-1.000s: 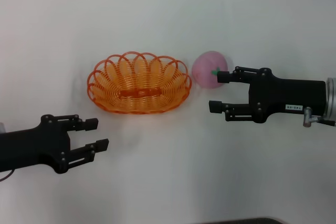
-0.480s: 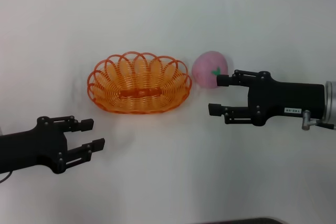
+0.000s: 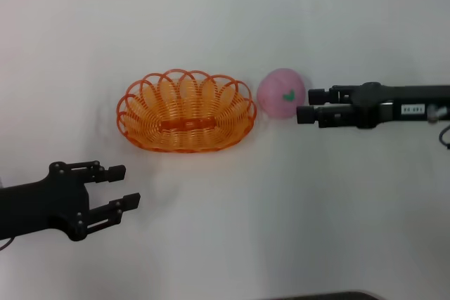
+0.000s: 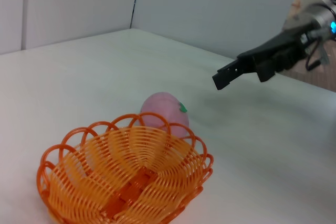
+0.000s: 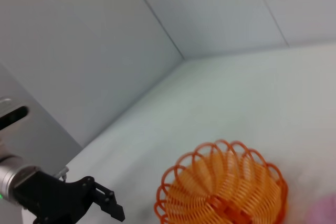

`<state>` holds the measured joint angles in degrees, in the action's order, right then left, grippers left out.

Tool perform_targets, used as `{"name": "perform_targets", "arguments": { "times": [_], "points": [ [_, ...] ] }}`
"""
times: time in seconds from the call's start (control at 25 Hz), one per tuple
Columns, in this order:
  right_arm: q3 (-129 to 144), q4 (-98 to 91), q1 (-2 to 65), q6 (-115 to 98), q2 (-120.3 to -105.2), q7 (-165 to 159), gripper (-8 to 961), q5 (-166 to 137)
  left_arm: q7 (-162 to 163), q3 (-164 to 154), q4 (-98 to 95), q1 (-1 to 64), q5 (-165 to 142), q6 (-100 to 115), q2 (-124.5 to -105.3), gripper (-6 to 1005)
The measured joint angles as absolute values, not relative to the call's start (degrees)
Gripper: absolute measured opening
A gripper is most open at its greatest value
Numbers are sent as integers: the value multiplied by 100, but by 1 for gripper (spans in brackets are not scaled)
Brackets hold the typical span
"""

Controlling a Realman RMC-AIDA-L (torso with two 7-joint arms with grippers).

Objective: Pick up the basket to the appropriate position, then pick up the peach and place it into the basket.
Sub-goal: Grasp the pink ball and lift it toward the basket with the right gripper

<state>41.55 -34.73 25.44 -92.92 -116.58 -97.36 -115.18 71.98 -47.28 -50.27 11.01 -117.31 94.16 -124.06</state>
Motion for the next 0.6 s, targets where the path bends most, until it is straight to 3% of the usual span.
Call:
{"name": "perform_targets", "arguments": {
  "times": [0.36, 0.6],
  "points": [
    [4122, -4915, 3138, -9672, -11606, -12406, 827, -12867, 7160, -4716, -5029, 1105, -11734, 9499, -12410, 512],
    [4149, -5863, 3666, -9871, -11661, -13684, 827, -13962, 7116, -4711, -5027, 1097, -11734, 9519, -12410, 511]
  ]
}}
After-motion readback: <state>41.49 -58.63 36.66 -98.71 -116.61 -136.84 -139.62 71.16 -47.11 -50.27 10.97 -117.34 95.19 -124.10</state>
